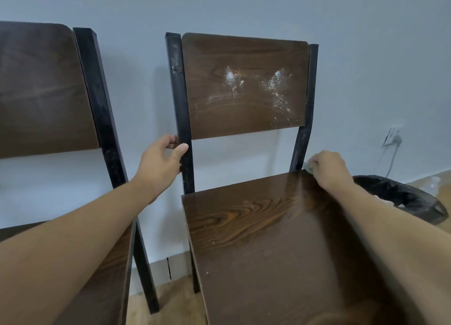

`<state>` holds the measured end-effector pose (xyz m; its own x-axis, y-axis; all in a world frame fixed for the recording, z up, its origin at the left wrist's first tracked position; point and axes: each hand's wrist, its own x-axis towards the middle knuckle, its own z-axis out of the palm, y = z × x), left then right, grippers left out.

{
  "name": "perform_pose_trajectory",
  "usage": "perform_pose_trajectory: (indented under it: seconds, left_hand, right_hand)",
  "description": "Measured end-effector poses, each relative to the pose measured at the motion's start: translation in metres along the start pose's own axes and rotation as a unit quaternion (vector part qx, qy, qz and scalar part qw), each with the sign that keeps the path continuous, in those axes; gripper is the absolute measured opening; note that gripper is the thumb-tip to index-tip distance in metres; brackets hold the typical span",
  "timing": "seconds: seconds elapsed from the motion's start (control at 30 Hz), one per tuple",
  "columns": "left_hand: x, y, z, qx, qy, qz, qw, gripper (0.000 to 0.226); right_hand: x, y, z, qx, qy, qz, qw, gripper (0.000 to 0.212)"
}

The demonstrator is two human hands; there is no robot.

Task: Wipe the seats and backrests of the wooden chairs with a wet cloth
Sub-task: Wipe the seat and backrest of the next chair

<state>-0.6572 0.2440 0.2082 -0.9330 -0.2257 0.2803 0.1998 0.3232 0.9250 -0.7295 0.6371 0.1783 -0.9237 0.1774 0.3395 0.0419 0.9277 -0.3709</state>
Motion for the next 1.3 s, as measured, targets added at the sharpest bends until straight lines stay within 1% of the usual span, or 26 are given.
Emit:
perform_pose_trajectory:
  seconds: [0.07, 0.17, 0.27, 0.3, 0.37, 0.43, 0.5, 0.6, 0.7, 0.77, 0.8, 0.83, 0.87, 0.9, 0.97, 1.0, 1.1, 1.17, 1.23, 1.27, 1.3]
  left_hand:
    - [0.003, 0.0, -0.001, 0.007, 0.007, 0.009, 1.0, 0.047]
    - [0.003, -0.002, 0.003, 0.028, 0.012, 0.017, 0.999, 0.046]
    - [0.003, -0.002, 0.003, 0.046, 0.017, 0.014, 0.999, 0.048]
    - [0.003, 0.0, 0.004, 0.051, 0.014, 0.014, 0.998, 0.049]
    - [0.001, 0.005, 0.005, 0.052, 0.009, 0.015, 0.998, 0.051]
    - [-0.002, 0.009, 0.006, 0.058, 0.01, 0.009, 0.998, 0.05]
    - [-0.005, 0.011, 0.005, 0.059, 0.01, 0.0, 0.998, 0.05]
    - [-0.006, 0.015, 0.002, 0.056, 0.009, -0.015, 0.998, 0.05]
    - [-0.008, 0.017, 0.002, 0.067, 0.005, -0.021, 0.998, 0.051]
    - [-0.011, 0.02, 0.003, 0.074, 0.005, -0.024, 0.997, 0.049]
    - [-0.012, 0.021, 0.002, 0.075, 0.006, -0.025, 0.997, 0.048]
    - [-0.014, 0.023, 0.001, 0.073, 0.006, -0.026, 0.997, 0.047]
    - [-0.015, 0.023, 0.0, 0.069, 0.006, -0.026, 0.997, 0.047]
    - [-0.015, 0.023, -0.002, 0.067, 0.006, -0.024, 0.997, 0.047]
    - [-0.015, 0.024, -0.003, 0.074, 0.008, -0.023, 0.997, 0.048]
    - [-0.016, 0.025, -0.002, 0.079, 0.009, -0.025, 0.997, 0.049]
    - [-0.017, 0.028, 0.001, 0.089, 0.011, -0.021, 0.996, 0.051]
    - [-0.018, 0.029, 0.001, 0.096, 0.007, -0.016, 0.995, 0.051]
    - [-0.018, 0.029, 0.001, 0.096, 0.004, -0.02, 0.995, 0.051]
    - [-0.019, 0.029, 0.001, 0.095, 0.001, -0.023, 0.995, 0.052]
    - [-0.02, 0.029, 0.001, 0.095, -0.001, -0.024, 0.995, 0.052]
  right_hand:
    - [-0.002, -0.012, 0.004, 0.017, -0.004, -0.036, 0.999, 0.046]
    - [-0.012, -0.021, 0.006, -0.005, -0.014, -0.068, 0.998, 0.047]
    - [-0.038, -0.046, 0.006, 0.016, -0.04, -0.099, 0.994, 0.05]
    - [-0.048, -0.055, 0.006, 0.021, -0.047, -0.108, 0.993, 0.045]
    - [-0.07, -0.073, 0.003, 0.028, -0.046, -0.098, 0.994, 0.024]
    - [-0.094, -0.092, -0.001, 0.045, -0.049, -0.085, 0.994, 0.019]
    - [-0.127, -0.122, -0.004, 0.069, -0.081, -0.105, 0.989, 0.019]
    - [-0.177, -0.167, -0.012, 0.094, -0.146, -0.182, 0.968, 0.018]
    - [-0.219, -0.185, -0.031, 0.105, -0.199, -0.242, 0.944, 0.017]
    - [-0.237, -0.185, -0.047, 0.12, -0.266, -0.257, 0.921, 0.015]
    - [-0.237, -0.185, -0.055, 0.136, -0.296, -0.249, 0.912, 0.014]
    - [-0.232, -0.186, -0.061, 0.156, -0.305, -0.231, 0.911, 0.013]
    - [-0.219, -0.188, -0.063, 0.178, -0.284, -0.206, 0.919, 0.014]
    - [-0.202, -0.189, -0.061, 0.201, -0.245, -0.174, 0.932, 0.017]
    - [-0.168, -0.194, -0.047, 0.212, -0.178, -0.135, 0.951, 0.018]
    - [-0.157, -0.196, -0.036, 0.198, -0.164, -0.137, 0.957, 0.018]
    - [-0.166, -0.198, -0.01, 0.155, -0.19, -0.164, 0.955, 0.015]
    - [-0.198, -0.199, -0.015, 0.144, -0.204, -0.206, 0.946, 0.013]
    - [-0.239, -0.197, -0.037, 0.152, -0.256, -0.263, 0.918, 0.012]
    - [-0.255, -0.194, -0.05, 0.167, -0.291, -0.282, 0.899, 0.011]
    - [-0.263, -0.189, -0.06, 0.174, -0.314, -0.288, 0.888, 0.01]
